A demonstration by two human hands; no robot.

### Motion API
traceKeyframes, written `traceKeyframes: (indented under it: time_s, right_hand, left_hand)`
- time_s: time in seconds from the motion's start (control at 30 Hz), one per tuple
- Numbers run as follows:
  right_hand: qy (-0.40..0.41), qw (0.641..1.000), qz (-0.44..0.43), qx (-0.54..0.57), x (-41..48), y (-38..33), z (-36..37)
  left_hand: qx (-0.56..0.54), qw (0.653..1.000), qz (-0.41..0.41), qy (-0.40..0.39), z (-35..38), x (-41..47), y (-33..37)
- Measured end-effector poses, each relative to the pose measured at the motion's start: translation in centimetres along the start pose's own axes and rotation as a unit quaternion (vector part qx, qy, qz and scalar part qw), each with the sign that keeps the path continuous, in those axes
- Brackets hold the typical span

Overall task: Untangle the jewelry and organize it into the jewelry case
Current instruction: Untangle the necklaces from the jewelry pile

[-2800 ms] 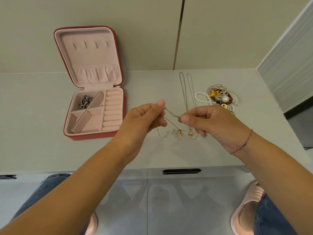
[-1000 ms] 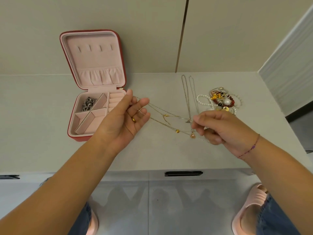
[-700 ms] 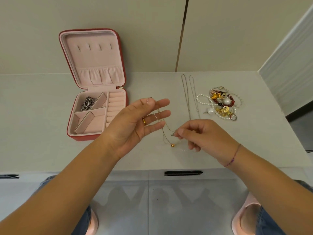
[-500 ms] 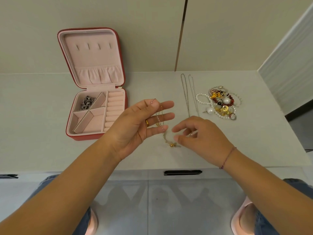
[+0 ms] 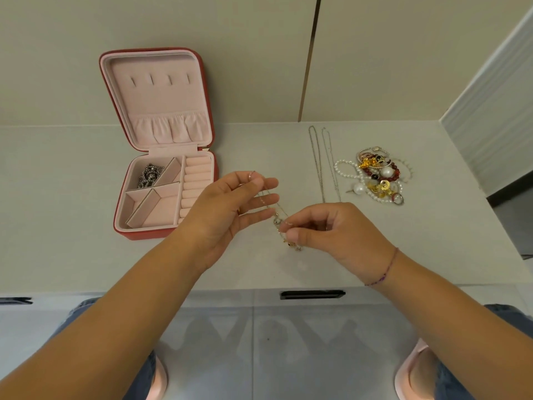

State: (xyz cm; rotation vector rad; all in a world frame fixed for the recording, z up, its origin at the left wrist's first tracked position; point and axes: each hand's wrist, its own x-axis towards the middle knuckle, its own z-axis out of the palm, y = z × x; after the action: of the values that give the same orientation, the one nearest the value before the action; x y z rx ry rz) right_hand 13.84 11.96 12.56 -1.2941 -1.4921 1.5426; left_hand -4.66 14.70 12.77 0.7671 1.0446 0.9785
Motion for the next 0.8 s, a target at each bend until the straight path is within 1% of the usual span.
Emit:
traceKeyframes:
  time_s: [0.1,0.2,0.27,0.37,0.43,0.47,0.53,0.6,0.7,0.8]
  right_hand:
    - [-0.014,0.999,0.012,0.039,0.0,-0.2,-0.3]
    - [-0.017,0.998,0.018,0.065,0.0,-0.4,-0.5]
    - [-0.017,0.997,0.021,0.074,-0.1,-0.5,-0.5]
    - [-0.014,0.997,0.018,0.080,0.0,-0.5,-0.6]
    - [-0.012,0.997,0.015,0.081,-0.1,-0.6,-0.6]
    - [-0.011,0.997,0.014,0.078,-0.1,-0.6,-0.6]
    - [-0.012,0.997,0.012,0.073,-0.1,-0.6,-0.5]
    - [-0.010,0.997,0.010,0.079,-0.1,-0.8,-0.5]
    - [0.005,0.996,0.007,0.089,-0.2,-1.0,-0.5]
    - [0.022,0.996,0.002,0.086,-0.1,-1.0,-0.8]
  left_hand:
    - [0.039,0.999,0.002,0.027,-0.3,0.2,-0.3]
    - [0.132,0.989,0.007,0.071,-0.2,0.1,-0.4]
    - [0.208,0.973,0.013,0.104,-0.2,0.1,-0.7]
    - [0.325,0.938,0.022,0.119,-0.5,-0.1,-1.2]
    - [0.386,0.913,0.059,0.116,-0.4,-0.3,-1.3]
    - [0.399,0.906,0.087,0.106,-0.1,-0.4,-1.3]
    - [0.387,0.910,0.133,0.065,0.8,-0.9,-1.1]
    - [0.344,0.926,0.155,0.016,1.6,-1.3,-0.9]
    - [0.303,0.939,0.154,-0.045,1.9,-1.8,-0.8]
    - [0.303,0.941,0.142,-0.054,1.7,-1.6,-1.0]
